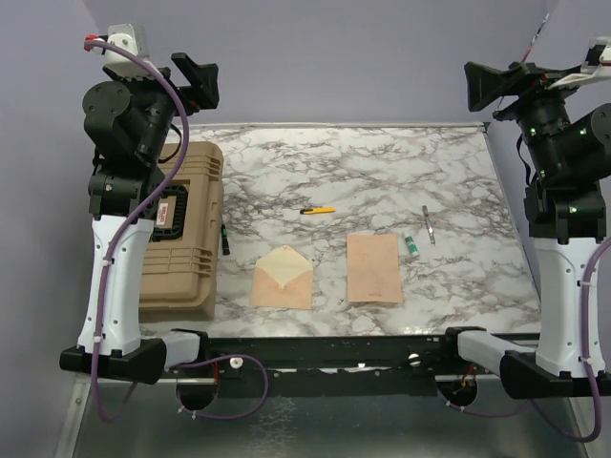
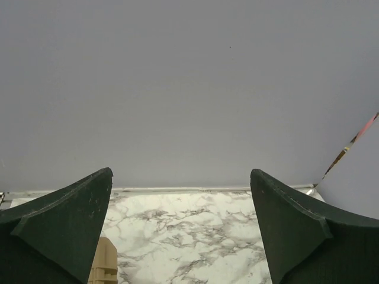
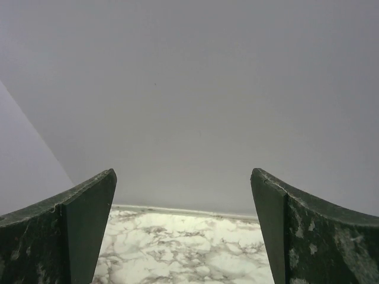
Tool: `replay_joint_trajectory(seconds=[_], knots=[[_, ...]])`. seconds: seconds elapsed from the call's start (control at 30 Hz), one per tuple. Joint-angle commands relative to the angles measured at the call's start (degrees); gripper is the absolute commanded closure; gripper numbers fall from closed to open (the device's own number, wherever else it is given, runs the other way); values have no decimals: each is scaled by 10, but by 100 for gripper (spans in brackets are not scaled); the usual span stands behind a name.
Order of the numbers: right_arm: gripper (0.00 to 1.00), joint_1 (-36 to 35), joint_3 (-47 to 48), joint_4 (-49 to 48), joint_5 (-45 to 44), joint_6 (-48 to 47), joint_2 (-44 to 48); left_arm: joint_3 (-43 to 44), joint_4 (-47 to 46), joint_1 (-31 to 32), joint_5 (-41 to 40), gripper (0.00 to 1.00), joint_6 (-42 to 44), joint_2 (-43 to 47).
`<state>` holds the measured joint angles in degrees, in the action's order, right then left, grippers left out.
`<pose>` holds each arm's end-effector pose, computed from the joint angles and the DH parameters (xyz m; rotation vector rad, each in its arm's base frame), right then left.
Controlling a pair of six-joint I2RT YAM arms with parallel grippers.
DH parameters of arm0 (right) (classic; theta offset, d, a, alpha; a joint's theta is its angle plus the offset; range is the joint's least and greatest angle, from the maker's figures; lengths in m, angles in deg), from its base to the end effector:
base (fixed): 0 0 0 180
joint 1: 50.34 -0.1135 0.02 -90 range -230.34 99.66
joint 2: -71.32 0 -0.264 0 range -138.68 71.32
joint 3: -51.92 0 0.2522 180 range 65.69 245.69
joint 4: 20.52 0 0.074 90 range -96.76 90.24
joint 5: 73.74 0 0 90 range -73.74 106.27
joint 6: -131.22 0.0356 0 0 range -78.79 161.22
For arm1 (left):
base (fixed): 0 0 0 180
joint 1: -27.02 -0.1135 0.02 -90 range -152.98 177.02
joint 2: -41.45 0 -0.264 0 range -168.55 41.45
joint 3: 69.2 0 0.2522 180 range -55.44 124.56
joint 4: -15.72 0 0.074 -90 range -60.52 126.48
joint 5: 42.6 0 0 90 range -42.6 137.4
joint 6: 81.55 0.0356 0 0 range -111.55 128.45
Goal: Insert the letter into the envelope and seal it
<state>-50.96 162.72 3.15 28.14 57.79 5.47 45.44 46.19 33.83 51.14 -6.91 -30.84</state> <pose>0.1918 0.0094 0.5721 -0.0144 1.2165 0.3866 0.2313 -0.0300 0.5574 -0.0472 1.3727 -0.3691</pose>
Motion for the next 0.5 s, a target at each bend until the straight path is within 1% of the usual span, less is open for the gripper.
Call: replay_joint_trajectory(seconds=[0.0, 0.13, 0.2, 0.27, 0.33, 0.4, 0.47], knots=[[0, 3, -43, 8, 3, 31, 11, -39, -25, -1, 39, 1, -18, 27], [0, 3, -104, 49, 7, 62, 16, -122, -65, -1, 81, 1, -47, 46], [0, 3, -151, 73, 20, 76, 21, -173, -92, -1, 127, 1, -68, 56], [0, 3, -208, 90, 55, 88, 33, -221, -121, 2, 171, 1, -106, 66], [0, 3, -264, 107, 70, 108, 45, -257, -147, 10, 219, 1, -143, 70], [1, 3, -316, 125, 85, 133, 51, -288, -164, 30, 265, 1, -171, 72], [4, 2, -362, 157, 92, 156, 45, -314, -178, 67, 268, 1, -184, 73]])
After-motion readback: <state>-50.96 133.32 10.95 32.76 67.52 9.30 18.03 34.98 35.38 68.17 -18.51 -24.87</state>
